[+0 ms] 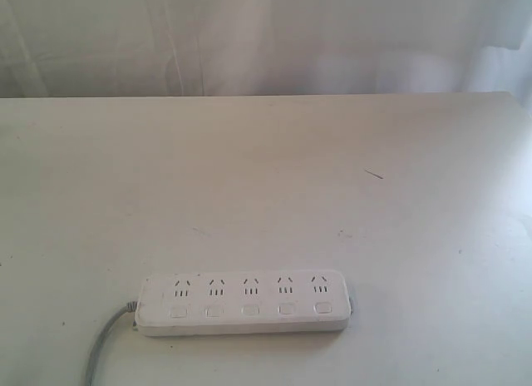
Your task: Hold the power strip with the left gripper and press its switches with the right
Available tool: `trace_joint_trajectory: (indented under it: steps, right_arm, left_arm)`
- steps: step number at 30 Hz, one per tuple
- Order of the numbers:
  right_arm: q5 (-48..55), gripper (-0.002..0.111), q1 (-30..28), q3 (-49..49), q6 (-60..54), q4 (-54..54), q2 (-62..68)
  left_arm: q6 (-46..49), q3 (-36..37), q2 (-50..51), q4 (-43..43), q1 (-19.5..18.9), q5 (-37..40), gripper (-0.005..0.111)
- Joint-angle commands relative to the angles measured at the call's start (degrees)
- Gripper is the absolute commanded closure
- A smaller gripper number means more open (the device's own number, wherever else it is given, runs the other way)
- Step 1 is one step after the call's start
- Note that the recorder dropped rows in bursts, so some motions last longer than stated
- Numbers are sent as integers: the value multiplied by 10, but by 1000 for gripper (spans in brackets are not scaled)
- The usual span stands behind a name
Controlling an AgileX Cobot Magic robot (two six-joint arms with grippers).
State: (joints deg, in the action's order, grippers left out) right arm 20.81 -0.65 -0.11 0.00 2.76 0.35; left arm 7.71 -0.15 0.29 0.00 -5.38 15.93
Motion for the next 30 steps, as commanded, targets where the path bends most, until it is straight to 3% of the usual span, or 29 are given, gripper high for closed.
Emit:
trace_joint_trajectory:
  steps: [1,23,30]
  right_arm:
    - [-5,108,0,1,0,1,-4]
    - [-5,108,0,1,0,1,-4]
    - [-5,108,0,1,0,1,-4]
  left_arm:
    - [-2,1,-3,-3,-2,2,107]
    - [-2,1,-3,-3,-2,5,107]
    - [-138,1,-3,-6,-2,9,107]
